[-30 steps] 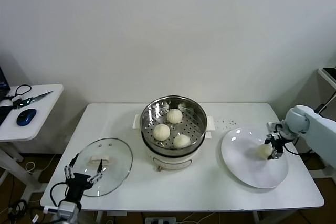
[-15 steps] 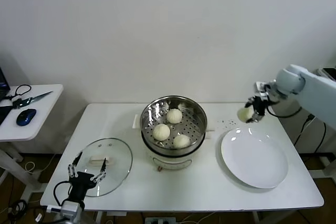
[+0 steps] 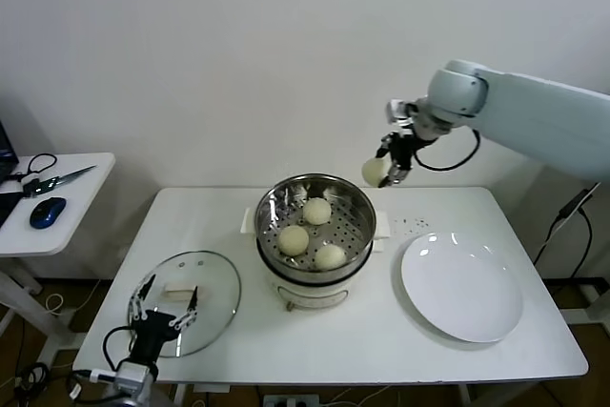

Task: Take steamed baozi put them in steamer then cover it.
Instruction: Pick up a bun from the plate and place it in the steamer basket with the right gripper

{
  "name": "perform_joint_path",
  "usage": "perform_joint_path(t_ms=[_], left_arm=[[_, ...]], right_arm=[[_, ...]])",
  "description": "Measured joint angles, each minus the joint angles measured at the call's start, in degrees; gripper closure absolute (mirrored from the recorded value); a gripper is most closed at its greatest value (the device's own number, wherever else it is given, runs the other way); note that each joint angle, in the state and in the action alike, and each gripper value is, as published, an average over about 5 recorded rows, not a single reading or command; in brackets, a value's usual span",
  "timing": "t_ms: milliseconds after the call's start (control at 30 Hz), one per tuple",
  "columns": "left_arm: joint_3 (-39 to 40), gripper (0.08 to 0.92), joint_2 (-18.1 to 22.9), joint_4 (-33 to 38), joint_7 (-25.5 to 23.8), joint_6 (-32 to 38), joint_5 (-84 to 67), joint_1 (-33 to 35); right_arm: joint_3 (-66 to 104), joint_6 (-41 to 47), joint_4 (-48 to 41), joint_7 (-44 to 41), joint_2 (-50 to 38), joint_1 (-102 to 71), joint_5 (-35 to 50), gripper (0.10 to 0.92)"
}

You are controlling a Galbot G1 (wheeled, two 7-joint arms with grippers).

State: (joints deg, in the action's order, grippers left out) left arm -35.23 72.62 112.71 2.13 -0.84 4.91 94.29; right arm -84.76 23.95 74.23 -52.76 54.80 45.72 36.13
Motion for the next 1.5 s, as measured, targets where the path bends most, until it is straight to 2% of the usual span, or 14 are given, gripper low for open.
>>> perform_joint_path(t_ms=[300,900,1000,1167,1500], left_arm=[[-0.4,0.177,0.0,-0.2,0.0,0.1,-0.4,-0.3],[-1.5,0.177,-0.1,0.3,0.0,-0.1,-0.7,0.3],[-1.5,0.177,-0.1,0.3,0.0,-0.1,-0.6,0.3],[-1.5,0.177,-0.1,0.5,0.0,-0.1,-0.5,0.3],[-1.4,0.177,-0.2,0.6,0.1,-0.2,-0.3,0.4]], right_arm=[[-3.9,4.0,1.8,4.2,4.4,-1.3,3.6,0.355],[-5.2,5.9,-1.2,7.1,8.1,-9.1,2.8,0.345],[-5.0,5.9,-1.4,7.4,8.1,-10.0,2.5,0.326],[-4.5,6.0,-1.5,7.5,8.0,-10.5,2.2,0.224],[-2.3,4.3,-0.9,5.8,6.2,-9.3,2.4,0.202]])
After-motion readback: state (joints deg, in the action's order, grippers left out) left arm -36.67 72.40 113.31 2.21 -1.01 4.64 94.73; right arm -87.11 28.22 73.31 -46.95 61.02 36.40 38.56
